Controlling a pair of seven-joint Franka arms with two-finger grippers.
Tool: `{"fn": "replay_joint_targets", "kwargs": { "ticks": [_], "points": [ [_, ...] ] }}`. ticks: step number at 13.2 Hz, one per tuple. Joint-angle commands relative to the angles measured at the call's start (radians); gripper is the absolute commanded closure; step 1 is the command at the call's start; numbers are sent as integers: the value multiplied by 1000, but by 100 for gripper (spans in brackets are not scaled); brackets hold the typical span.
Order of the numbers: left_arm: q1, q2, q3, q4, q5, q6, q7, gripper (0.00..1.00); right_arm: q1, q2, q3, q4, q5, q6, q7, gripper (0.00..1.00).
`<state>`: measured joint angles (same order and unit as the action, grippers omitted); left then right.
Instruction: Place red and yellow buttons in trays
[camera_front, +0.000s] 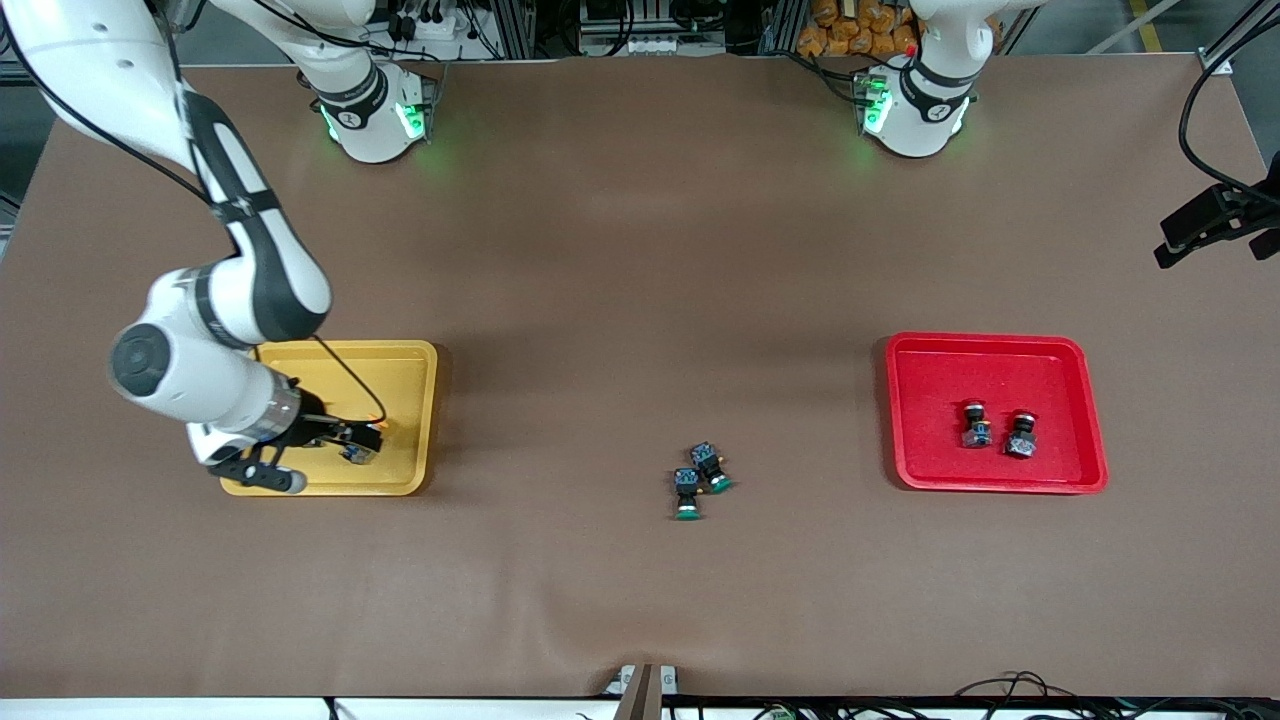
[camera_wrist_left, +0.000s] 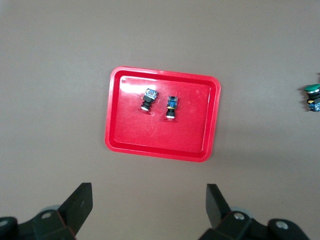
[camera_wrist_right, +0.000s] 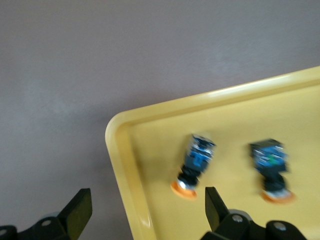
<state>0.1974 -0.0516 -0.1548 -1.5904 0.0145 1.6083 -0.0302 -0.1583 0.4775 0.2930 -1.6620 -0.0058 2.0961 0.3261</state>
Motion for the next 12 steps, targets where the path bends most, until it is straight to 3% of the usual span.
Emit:
{"fn": "replay_joint_targets", "kwargs": {
  "ticks": [1, 4, 6, 8, 10, 12],
  "points": [
    [5, 10, -2, 29, -15, -24, 13, 0, -1, 29, 3, 272, -22, -267, 1, 0],
    [4, 10, -2, 29, -15, -24, 13, 0, 13, -3, 11, 391, -19, -372, -5, 0],
    [4, 10, -2, 29, -15, -24, 12, 0, 16, -17, 38, 416, -23, -387, -6, 0],
    [4, 10, -2, 29, -15, -24, 13, 0, 54, -55, 14, 419, -55, -474, -7, 0],
    [4, 10, -2, 29, -15, -24, 13, 0, 112, -86, -49, 479, -68, -606, -28, 0],
    [4, 10, -2, 29, -15, -24, 13, 0, 125, -161, -95, 469, -62, -637, -158, 0]
  ]
}}
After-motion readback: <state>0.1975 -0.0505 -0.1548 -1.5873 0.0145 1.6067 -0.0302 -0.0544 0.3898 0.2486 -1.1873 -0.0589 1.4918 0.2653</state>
